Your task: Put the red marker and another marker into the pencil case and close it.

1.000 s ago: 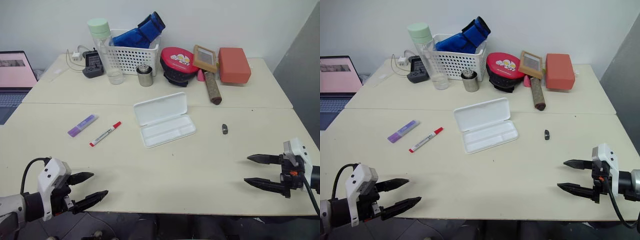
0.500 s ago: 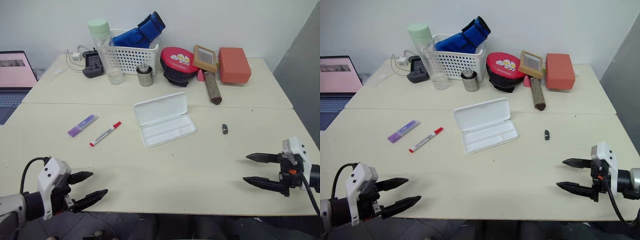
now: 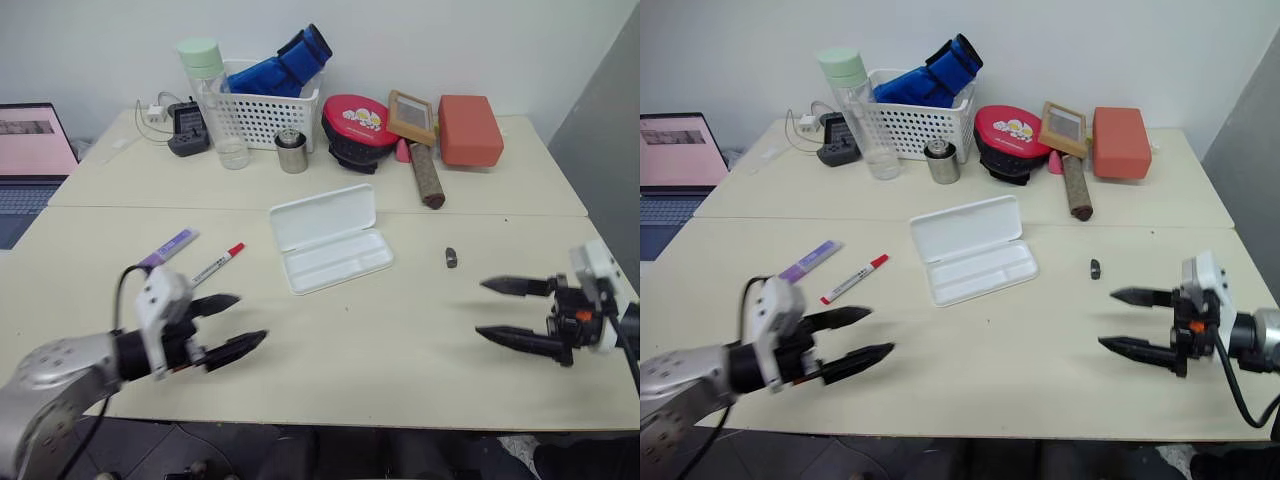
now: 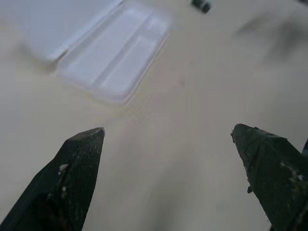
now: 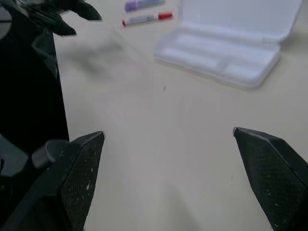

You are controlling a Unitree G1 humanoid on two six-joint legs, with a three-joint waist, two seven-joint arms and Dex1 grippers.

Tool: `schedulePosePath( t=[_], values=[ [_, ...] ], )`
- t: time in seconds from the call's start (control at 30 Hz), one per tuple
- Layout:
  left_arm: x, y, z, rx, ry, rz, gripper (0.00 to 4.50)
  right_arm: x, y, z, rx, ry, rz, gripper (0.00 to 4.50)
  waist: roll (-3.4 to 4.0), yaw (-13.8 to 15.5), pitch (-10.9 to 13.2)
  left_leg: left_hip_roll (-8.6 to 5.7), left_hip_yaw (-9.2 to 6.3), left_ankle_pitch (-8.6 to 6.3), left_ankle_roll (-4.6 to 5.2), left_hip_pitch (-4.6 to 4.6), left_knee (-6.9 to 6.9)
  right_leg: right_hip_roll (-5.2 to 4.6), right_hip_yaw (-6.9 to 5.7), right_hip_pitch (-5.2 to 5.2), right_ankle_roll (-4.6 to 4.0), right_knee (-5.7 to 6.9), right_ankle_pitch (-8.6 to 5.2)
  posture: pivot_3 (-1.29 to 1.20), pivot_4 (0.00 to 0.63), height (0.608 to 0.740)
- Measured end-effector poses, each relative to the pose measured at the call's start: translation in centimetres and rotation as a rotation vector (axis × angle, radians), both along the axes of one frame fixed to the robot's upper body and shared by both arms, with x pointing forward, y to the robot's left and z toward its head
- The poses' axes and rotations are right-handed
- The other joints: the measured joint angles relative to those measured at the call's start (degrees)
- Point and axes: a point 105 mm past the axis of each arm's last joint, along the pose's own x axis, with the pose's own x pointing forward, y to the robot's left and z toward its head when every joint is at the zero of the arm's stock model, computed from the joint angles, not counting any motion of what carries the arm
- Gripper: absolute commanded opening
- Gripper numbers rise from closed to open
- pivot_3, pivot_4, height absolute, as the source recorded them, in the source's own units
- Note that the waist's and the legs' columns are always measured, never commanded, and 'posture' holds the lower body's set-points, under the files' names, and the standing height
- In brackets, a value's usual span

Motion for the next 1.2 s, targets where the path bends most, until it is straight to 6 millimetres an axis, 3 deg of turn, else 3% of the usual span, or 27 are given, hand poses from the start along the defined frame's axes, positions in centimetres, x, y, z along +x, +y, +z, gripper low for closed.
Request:
schedulePosePath(
  t=[0.3, 0.5, 0.8, 0.87, 0.93, 0.97, 1.2],
  values=[
    [6.6, -5.5, 0.1, 0.005, -0.105, -0.101, 4.5, 1.2, 0.9, 3.2, -0.046, -0.157, 0.015, 4.49, -0.08, -0.1, 0.1, 0.01, 0.23, -0.02, 0.05, 0.06, 0.07, 0.12, 0.31, -0.06, 0.14, 0.03, 0.09, 0.0, 0.15, 0.74],
    [9.5, -9.8, -1.9, 0.07, -0.105, -0.272, 4.5, 1.2, 1.3, 3.4, -0.054, -0.179, 0.025, 4.49, -0.12, -0.1, 0.1, -0.02, 0.26, -0.02, 0.05, 0.0, 0.11, 0.12, 0.34, -0.08, 0.2, 0.02, 0.13, 0.0, 0.15, 0.74],
    [11.6, -11.1, -4.6, 0.192, -0.079, -0.295, 4.5, 0.8, 1.6, 3.1, -0.069, -0.187, 0.017, 4.49, -0.13, -0.3, 0.1, -0.01, 0.22, -0.02, 0.06, -0.01, 0.13, 0.12, 0.36, -0.15, 0.21, 0.08, 0.14, 0.0, 0.15, 0.74],
    [11.7, -11.2, -5.1, 0.22, -0.081, -0.294, 4.14, 0.8, 1.5, 3.1, -0.07, -0.185, 0.01, 4.5, -0.13, -0.3, 0.1, -0.02, 0.25, -0.02, 0.06, 0.0, 0.15, 0.12, 0.37, -0.15, 0.27, 0.08, 0.17, 0.0, 0.15, 0.74],
    [11.7, -11.3, -5.2, 0.232, -0.075, -0.292, 4.13, 0.7, 1.4, 3.1, -0.071, -0.186, 0.007, 4.5, -0.13, -0.3, 0.1, -0.02, 0.27, -0.02, 0.07, 0.03, 0.16, 0.12, 0.37, -0.13, 0.29, 0.08, 0.19, 0.0, 0.15, 0.74],
    [11.7, -11.3, -5.2, 0.24, -0.074, -0.292, 3.82, 0.7, 1.4, 3.1, -0.072, -0.186, 0.007, 4.5, -0.13, -0.3, 0.1, -0.02, 0.27, -0.02, 0.07, 0.05, 0.16, 0.12, 0.37, -0.12, 0.29, 0.09, 0.19, 0.0, 0.15, 0.74],
    [11.5, -11.4, -5.4, 0.288, -0.087, -0.298, 2.94, 0.9, 1.2, 3.1, -0.07, -0.183, -0.003, 4.5, -0.13, -0.3, 0.1, -0.02, 0.27, -0.02, 0.07, 0.07, 0.15, 0.12, 0.39, -0.1, 0.29, 0.09, 0.19, 0.0, 0.15, 0.74]
  ],
)
